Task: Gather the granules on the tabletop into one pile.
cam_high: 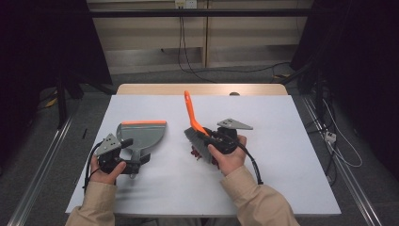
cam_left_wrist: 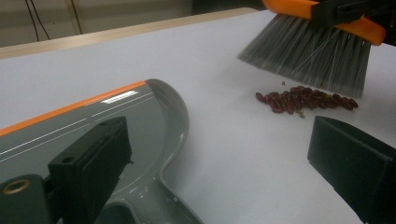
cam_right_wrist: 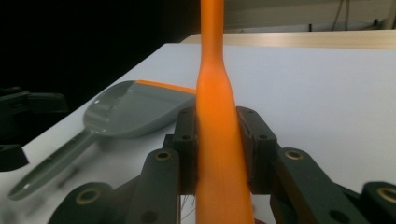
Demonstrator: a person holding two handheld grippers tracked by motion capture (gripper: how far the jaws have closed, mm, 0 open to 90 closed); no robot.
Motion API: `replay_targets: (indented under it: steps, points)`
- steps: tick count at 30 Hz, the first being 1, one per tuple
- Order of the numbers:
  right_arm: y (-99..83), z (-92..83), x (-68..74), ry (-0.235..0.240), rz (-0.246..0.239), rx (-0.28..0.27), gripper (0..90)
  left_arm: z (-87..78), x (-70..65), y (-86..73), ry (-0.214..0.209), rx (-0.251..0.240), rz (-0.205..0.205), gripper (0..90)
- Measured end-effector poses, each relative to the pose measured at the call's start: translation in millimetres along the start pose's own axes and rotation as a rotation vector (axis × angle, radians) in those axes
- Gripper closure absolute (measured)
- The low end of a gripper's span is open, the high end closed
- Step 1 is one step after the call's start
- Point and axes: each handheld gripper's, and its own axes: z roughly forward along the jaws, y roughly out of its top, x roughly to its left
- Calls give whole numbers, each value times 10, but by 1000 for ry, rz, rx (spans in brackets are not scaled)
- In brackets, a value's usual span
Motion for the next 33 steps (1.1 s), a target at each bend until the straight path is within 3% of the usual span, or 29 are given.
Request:
replay_targets:
  steps: [3, 7, 10, 12, 14, 18, 21, 33]
  points:
    - [-48, 143, 102, 20, 33, 18, 713, -6, 8, 0, 2, 5, 7, 56]
    - [-141, 297, 120, 24, 100, 57, 713, -8, 4, 1, 2, 5, 9, 56]
    - [-209, 349, 89, -5, 135, 99, 713, -8, 8, 1, 3, 5, 9, 56]
    - [-234, 338, 48, -47, 127, 105, 712, -11, 8, 1, 5, 3, 7, 56]
    - [-235, 304, -8, -51, 172, 121, 711, -7, 10, 1, 4, 5, 10, 56]
    - [-235, 221, -50, -82, 150, 133, 710, -3, -2, 1, 3, 5, 10, 57]
    - [-235, 166, -104, -98, 160, 136, 709, -6, -5, 2, 4, 3, 10, 57]
    - [-213, 24, -205, -117, 172, 128, 712, 2, -6, 3, 6, 5, 16, 57]
